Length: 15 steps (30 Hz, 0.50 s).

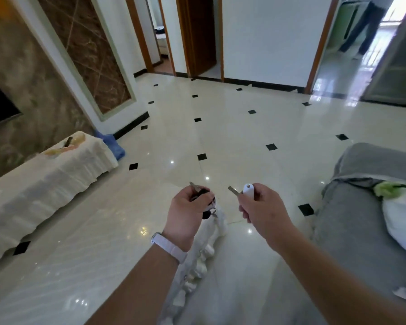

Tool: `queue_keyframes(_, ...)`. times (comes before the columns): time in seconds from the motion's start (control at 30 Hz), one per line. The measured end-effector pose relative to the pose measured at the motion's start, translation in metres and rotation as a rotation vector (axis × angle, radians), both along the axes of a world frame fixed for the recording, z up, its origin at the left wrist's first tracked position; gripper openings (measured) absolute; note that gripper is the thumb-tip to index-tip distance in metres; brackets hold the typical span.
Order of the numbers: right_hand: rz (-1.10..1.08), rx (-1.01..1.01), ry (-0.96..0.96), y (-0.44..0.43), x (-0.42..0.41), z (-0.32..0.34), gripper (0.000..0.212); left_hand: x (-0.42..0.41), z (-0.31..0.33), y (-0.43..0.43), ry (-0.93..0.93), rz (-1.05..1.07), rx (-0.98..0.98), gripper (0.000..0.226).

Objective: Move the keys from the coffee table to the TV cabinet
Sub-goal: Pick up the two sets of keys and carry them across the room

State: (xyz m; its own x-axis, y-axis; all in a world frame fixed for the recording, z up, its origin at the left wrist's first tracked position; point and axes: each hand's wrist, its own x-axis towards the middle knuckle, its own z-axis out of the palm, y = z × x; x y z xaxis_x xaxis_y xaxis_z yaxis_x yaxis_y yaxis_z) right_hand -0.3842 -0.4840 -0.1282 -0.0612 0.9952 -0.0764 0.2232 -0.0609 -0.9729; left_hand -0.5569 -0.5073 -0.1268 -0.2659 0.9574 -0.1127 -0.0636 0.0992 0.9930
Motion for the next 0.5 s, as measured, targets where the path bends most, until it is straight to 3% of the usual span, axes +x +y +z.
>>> queue_keyframes(0.27, -0.164, -0.008, -0.024, 0.087, 0.033, -0.014, 0.025, 0.026, -0.015, 0.104, -0.040, -0.106, -0.020, 0.014)
queue_keyframes(0.37, -0.193, -0.008, -0.067, 0.129, 0.034, -0.022, 0.027, 0.027, -0.026, 0.154, -0.082, -0.138, -0.019, 0.003)
queue_keyframes(0.5, -0.242, -0.003, -0.114, 0.193, 0.027, -0.019, 0.024, 0.021, -0.027, 0.226, -0.109, -0.195, -0.031, 0.009)
